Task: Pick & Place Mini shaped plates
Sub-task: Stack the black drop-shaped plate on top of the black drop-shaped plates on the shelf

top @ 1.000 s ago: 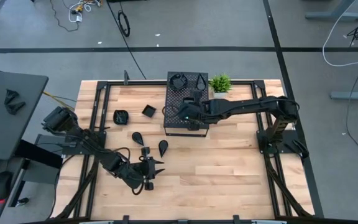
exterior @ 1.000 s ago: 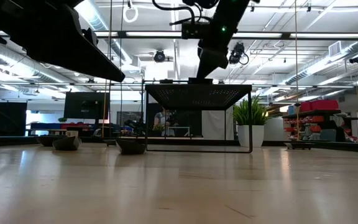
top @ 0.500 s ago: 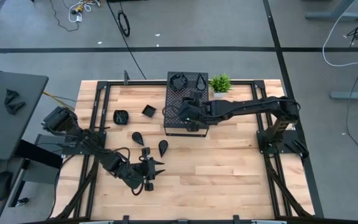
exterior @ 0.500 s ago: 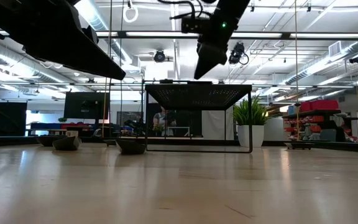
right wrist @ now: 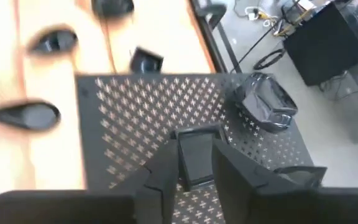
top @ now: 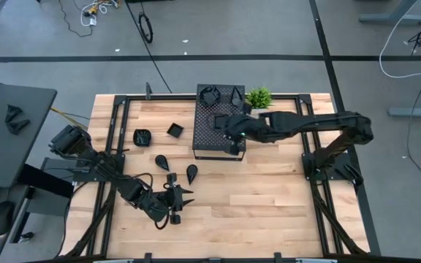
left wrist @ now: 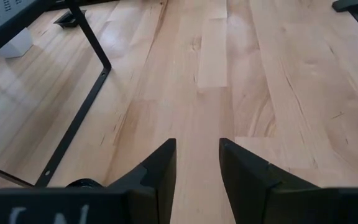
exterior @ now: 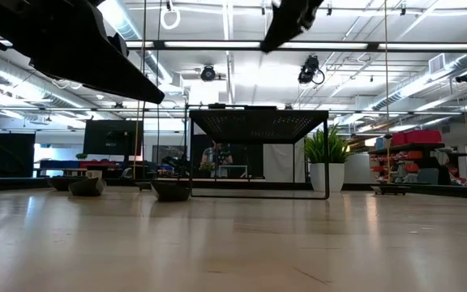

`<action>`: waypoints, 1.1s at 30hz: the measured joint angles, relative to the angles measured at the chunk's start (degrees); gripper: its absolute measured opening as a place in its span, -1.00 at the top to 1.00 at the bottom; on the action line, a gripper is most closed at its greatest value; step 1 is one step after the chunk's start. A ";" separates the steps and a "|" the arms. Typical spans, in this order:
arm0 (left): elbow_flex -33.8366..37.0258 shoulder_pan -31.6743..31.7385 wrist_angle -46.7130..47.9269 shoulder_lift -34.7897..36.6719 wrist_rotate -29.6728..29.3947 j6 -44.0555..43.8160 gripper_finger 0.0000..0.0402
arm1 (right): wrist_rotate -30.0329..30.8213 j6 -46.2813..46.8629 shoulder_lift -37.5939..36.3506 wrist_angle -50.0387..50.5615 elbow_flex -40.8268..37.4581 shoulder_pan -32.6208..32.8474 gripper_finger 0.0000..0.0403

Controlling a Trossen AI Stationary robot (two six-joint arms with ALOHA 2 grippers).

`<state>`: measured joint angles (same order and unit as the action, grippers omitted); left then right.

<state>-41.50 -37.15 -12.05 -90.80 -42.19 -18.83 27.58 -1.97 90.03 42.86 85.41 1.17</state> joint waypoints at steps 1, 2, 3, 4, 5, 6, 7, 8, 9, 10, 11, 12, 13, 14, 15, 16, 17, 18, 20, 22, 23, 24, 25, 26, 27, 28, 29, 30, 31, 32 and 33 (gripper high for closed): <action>0.00 0.00 0.00 0.00 0.00 -0.01 0.37 | 0.03 1.59 -0.93 -0.01 0.01 0.86 0.54; 0.00 0.00 0.00 0.00 0.00 -0.02 0.37 | -0.08 2.93 -1.72 0.11 0.01 1.96 0.57; 0.00 0.00 0.00 0.00 0.00 -0.04 0.37 | -0.14 3.88 -2.44 0.17 0.01 3.31 0.60; 0.00 0.00 0.00 0.00 0.00 -0.04 0.37 | -0.16 4.81 -3.07 0.28 0.01 4.80 0.63; 0.00 -0.02 0.00 0.00 0.00 -0.04 0.37 | -0.12 5.48 -3.64 0.60 0.01 6.31 0.66; 0.00 -0.02 0.00 0.00 0.00 -0.07 0.37 | -0.10 6.20 -4.08 1.23 0.01 7.76 0.69; 0.00 -0.02 0.00 0.00 0.00 -0.08 0.37 | -0.05 6.89 -4.36 2.00 0.01 9.35 0.72; 0.00 -0.02 -0.02 0.00 0.00 -0.28 0.37 | 0.07 7.63 -4.68 2.13 -0.43 10.79 0.75; 0.00 -0.02 0.00 0.00 0.01 -0.40 0.37 | 0.50 8.39 -5.03 2.34 -1.22 12.14 0.77; 0.00 -0.02 0.00 0.00 0.02 -0.61 0.37 | 1.15 9.21 -5.44 2.52 -2.37 13.39 0.80; 0.00 -0.02 0.12 0.00 0.00 -0.92 0.37 | 1.78 10.32 -5.92 2.77 -3.75 14.50 0.82; 0.00 -0.03 0.43 0.01 0.02 -1.40 0.37 | 2.58 11.96 -6.44 2.87 -5.40 15.41 0.85; -0.01 -0.20 1.43 0.09 0.15 -2.11 0.37 | 3.03 13.95 -7.04 2.88 -7.12 16.10 0.87; -0.02 -0.47 3.58 0.50 0.44 -3.32 0.37 | 3.40 16.33 -7.65 2.95 -8.88 16.76 0.89; -0.02 -1.02 6.47 1.29 0.36 -4.59 0.37 | 3.45 19.01 -8.28 2.71 -10.71 17.31 0.91; 0.00 -1.56 9.48 2.30 0.06 -6.59 0.37 | 3.45 22.04 -8.73 2.21 -12.53 17.87 0.93; -0.04 -2.13 12.73 3.38 -0.51 -9.09 0.37 | 3.48 25.29 -9.05 1.03 -14.34 18.44 0.94; -0.09 -2.68 16.86 4.57 -1.19 -12.20 0.37 | 3.48 28.26 -9.22 -1.05 -16.24 19.06 0.96; -0.07 -3.66 25.29 6.60 -2.29 -18.59 0.37 | 3.49 31.72 -9.25 -8.29 -20.40 20.67 0.98; -0.07 -4.20 32.71 8.32 -3.08 -25.42 0.37 | 3.46 32.09 -8.72 -18.91 -25.04 22.47 0.98; -0.07 -4.33 36.32 9.02 -3.17 -28.49 0.37 | 3.42 31.61 -8.18 -25.53 -27.54 23.27 0.98; -0.07 -4.37 39.32 9.48 -3.17 -31.18 0.37 | 3.36 30.98 -7.51 -31.79 -29.89 24.06 0.98; -0.07 -4.23 41.75 9.61 -2.93 -33.44 0.37 | 3.36 30.15 -6.68 -38.48 -32.22 24.74 0.98; -0.07 -4.14 44.19 9.64 -2.75 -35.12 0.37 | 3.40 29.23 -5.59 -45.73 -34.39 25.35 0.97; -0.05 -4.08 46.18 9.63 -2.46 -36.37 0.37 | 3.36 28.57 -4.41 -53.05 -36.34 25.89 0.97; -0.04 -4.01 47.92 9.63 -2.13 -36.88 0.37 | 3.41 27.77 -3.15 -59.30 -38.12 26.41 0.97; -0.04 -3.84 49.57 9.61 -1.25 -37.08 0.37 | 3.49 27.08 -1.66 -65.38 -39.55 26.83 0.97; -0.04 -3.53 51.32 9.60 0.09 -37.17 0.37 | 3.45 26.53 0.00 -70.97 -40.70 27.16 0.97; -0.04 -2.95 53.27 9.60 1.51 -36.98 0.37 | 3.48 26.11 1.50 -75.21 -41.61 27.43 0.98; -0.02 -2.20 55.07 9.60 2.76 -35.87 0.37 | 3.48 25.71 3.11 -78.56 -42.03 27.64 0.98; -0.02 -1.45 56.54 9.57 3.78 -34.07 0.37 | 3.45 25.41 4.67 -81.15 -42.10 27.70 0.98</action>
<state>-41.52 -38.59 44.49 -81.23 -38.41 -52.90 31.03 23.44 94.70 -38.29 43.32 28.87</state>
